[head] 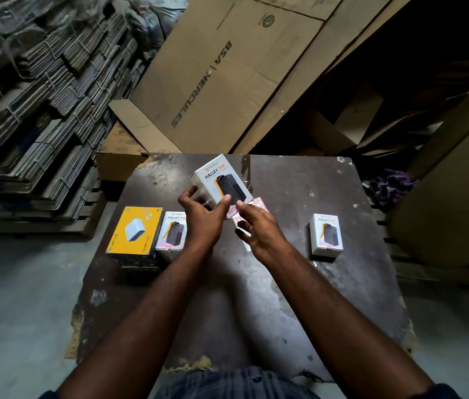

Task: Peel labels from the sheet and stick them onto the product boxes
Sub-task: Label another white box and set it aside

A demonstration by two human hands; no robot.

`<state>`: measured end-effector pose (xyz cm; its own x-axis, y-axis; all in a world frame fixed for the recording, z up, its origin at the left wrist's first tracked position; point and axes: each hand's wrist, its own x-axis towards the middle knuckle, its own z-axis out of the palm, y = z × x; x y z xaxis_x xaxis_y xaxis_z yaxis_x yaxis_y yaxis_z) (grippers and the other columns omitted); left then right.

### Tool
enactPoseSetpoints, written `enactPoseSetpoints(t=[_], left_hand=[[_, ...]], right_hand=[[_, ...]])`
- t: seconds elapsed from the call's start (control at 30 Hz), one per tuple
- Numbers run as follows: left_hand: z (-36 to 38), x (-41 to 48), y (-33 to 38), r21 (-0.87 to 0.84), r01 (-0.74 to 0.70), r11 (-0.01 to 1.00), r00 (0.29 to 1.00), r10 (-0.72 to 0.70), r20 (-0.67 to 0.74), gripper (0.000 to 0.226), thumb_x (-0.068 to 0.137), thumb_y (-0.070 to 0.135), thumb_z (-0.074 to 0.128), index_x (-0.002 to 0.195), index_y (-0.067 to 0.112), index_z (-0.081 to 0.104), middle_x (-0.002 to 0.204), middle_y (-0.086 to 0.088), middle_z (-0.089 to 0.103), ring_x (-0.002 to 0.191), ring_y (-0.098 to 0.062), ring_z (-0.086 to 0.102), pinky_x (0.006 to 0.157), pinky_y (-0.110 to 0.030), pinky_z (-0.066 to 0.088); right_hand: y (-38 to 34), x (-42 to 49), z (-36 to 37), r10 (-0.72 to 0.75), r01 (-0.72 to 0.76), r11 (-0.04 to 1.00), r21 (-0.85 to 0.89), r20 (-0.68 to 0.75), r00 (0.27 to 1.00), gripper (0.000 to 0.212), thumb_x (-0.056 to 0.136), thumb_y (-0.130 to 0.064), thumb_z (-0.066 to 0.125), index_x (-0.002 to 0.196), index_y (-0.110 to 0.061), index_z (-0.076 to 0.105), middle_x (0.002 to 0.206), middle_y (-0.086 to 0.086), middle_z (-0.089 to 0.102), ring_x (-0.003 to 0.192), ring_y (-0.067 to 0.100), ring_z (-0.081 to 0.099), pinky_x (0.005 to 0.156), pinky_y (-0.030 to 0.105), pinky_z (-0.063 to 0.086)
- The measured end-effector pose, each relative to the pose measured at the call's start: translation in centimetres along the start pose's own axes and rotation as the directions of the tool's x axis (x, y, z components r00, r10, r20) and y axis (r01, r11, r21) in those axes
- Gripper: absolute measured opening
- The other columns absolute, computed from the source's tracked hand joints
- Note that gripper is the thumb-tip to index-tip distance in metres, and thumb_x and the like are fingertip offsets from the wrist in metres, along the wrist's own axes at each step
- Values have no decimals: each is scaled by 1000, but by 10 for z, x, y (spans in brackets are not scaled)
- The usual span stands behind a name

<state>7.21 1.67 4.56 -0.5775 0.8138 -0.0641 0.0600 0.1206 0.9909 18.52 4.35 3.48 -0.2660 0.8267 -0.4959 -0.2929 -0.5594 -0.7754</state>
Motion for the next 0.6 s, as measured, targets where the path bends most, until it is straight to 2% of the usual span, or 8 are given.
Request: enactPoseSetpoints(t=[0.1,0.27,0.4,0.5,0.6], left_hand=[[-1,1,0,-12,29,1000,1000,-29,-1,68,87,16,75,135,12,27,120,-8,54,89,3,58,64,-8,51],[-2,2,3,-62,75,995,997,-76,-12,68,87,19,74,135,13,27,123,-12,58,94,-12,65,65,-15,53],[-3,3,8,-65,79,995,997,-79,-1,65,88,20,73,134,14,28,114,-5,58,89,-7,64,59,-10,52],[-3,3,8,-44,76,996,997,-76,6,65,88,22,74,133,15,29,112,-4,59,89,-6,64,60,-10,52],[-5,5,8,-56,102,993,995,-102,13,64,88,22,74,131,17,28,114,-7,59,91,-11,65,65,-17,55]], right_hand=[[1,-2,-2,-18,18,999,-29,15,1000,15,90,-24,71,102,-18,66,83,-3,66,68,11,53,70,26,49],[-3,-4,-5,-10,8,1000,26,66,998,3,94,-15,62,96,-16,65,81,-3,66,62,11,55,68,28,50],[-4,-5,-5,-54,52,998,22,85,995,5,92,-24,66,94,-19,67,81,-6,66,63,10,56,70,28,50],[-5,-7,-4,-78,78,997,-3,78,994,7,90,-16,69,95,-18,66,74,-7,66,64,10,51,71,27,49],[-8,-9,-4,-56,53,998,32,86,995,9,92,-9,64,92,-18,65,73,-5,68,62,12,54,71,30,49]])
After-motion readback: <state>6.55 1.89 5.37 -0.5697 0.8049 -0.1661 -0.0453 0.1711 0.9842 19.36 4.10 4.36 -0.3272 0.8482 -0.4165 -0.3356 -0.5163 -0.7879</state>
